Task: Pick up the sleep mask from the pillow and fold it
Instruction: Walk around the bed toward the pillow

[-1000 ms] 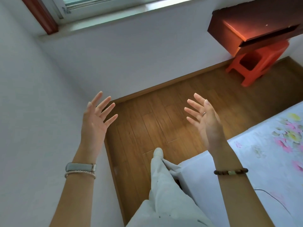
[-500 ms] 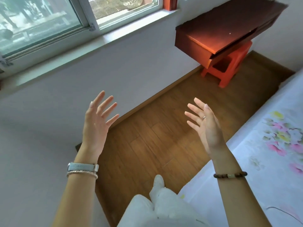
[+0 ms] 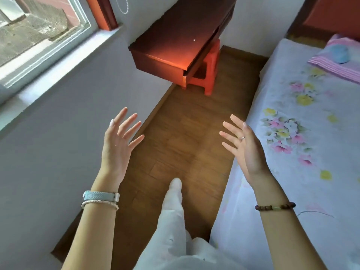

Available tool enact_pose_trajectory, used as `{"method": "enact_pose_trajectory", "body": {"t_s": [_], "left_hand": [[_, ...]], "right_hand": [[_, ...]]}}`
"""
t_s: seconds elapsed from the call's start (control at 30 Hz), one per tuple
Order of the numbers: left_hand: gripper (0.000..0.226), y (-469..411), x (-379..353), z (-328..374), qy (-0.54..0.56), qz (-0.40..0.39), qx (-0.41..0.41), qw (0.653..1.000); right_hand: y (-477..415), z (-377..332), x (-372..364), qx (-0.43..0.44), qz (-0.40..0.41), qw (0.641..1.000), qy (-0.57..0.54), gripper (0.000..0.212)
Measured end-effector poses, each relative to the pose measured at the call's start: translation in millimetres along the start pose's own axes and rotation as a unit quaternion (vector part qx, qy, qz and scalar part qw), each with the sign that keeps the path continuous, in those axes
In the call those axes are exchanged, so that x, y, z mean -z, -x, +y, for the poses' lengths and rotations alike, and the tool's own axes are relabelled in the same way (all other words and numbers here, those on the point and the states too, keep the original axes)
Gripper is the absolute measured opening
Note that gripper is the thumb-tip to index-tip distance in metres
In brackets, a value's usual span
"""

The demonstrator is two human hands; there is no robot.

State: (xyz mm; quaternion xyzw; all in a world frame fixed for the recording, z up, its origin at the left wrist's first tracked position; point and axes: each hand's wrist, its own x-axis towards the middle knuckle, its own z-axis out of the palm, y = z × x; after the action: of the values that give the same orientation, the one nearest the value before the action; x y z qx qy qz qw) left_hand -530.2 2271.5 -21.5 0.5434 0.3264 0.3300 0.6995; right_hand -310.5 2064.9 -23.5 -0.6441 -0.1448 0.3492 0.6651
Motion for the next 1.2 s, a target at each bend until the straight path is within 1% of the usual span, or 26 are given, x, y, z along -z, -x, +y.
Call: {"method": "enact_pose_trajectory", "body": {"t_s": [0.13, 0.27, 0.4, 0.57, 0.9, 1.1, 1.2], "left_hand": [[0.057, -78, -32, -3, 0.001, -0.072, 0.011, 0.997], [0.054, -153, -69, 4, 0.000, -0.133, 0.021, 0.991], [0.053, -216, -101, 11, 0.005, -0.186, 0.028, 0.982], [0.055, -273, -137, 11, 0.001, -0.234, 0.045, 0.971], [0.056, -355, -229, -4, -0.009, -0.295, 0.067, 0.953], [0.060, -410, -310, -8, -0.011, -0.317, 0.053, 0.947], [0.061, -438, -352, -8, -0.013, -0.328, 0.047, 0.943]], "right_hand": [[-38, -14, 12, 0.008, 0.061, 0.998, -0.015, 0.041], [-80, -34, 20, 0.018, 0.122, 0.992, -0.036, 0.042], [-117, -50, 28, 0.034, 0.168, 0.984, -0.054, 0.037], [-151, -61, 42, 0.043, 0.212, 0.975, -0.054, 0.042], [-221, -83, 94, 0.054, 0.275, 0.957, -0.078, 0.047], [-283, -108, 147, 0.064, 0.296, 0.950, -0.079, 0.035], [-317, -126, 175, 0.061, 0.304, 0.947, -0.082, 0.037]]}}
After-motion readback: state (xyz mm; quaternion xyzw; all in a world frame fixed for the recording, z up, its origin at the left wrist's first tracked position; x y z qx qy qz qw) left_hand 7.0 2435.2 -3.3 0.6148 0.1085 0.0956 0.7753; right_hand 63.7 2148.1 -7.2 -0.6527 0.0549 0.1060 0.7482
